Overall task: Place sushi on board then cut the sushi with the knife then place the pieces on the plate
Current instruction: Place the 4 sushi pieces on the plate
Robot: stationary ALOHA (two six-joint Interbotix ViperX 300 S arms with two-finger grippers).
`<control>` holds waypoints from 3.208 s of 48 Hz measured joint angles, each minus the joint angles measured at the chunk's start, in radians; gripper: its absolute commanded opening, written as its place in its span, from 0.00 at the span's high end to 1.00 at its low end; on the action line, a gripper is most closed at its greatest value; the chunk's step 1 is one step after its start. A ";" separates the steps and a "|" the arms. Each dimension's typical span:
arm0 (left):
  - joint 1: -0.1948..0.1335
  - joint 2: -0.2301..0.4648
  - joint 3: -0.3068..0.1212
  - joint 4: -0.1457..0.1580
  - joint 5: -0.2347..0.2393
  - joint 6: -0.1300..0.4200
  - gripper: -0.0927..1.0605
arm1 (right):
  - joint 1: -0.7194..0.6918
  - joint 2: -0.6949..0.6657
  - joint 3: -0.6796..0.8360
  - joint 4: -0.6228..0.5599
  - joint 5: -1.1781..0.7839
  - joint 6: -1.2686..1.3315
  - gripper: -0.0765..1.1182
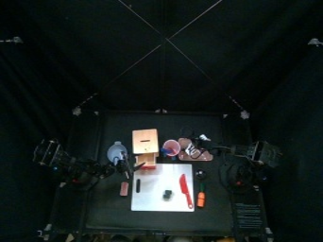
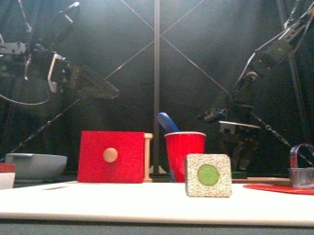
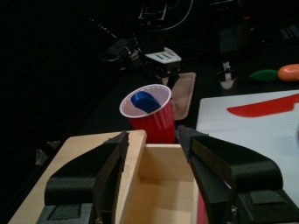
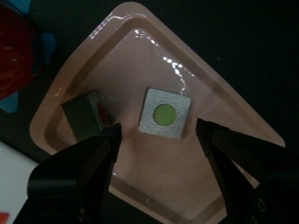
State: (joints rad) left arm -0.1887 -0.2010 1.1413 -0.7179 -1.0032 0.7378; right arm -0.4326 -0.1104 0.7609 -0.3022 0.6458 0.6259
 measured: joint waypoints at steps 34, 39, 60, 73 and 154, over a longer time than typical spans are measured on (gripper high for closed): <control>0.002 -0.002 -0.014 0.003 0.000 0.000 0.18 | 0.607 0.146 -0.270 0.092 0.058 -0.006 0.12; 0.002 -0.002 -0.014 0.003 0.000 -0.003 0.18 | 0.649 0.186 -0.308 0.095 0.077 -0.006 0.12; 0.003 0.002 -0.014 0.002 -0.002 -0.003 0.18 | 0.689 0.236 -0.334 0.095 0.048 -0.006 0.12; 0.003 0.000 -0.014 0.002 0.000 0.000 0.18 | 0.686 0.291 -0.347 0.075 0.028 -0.008 0.12; 0.005 0.002 -0.012 -0.025 -0.002 0.000 0.18 | 0.523 0.273 -0.477 0.377 0.164 -0.672 0.49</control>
State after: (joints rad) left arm -0.1841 -0.1994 1.1290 -0.7424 -1.0048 0.7378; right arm 0.0905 0.1626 0.2838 0.0752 0.8099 -0.0460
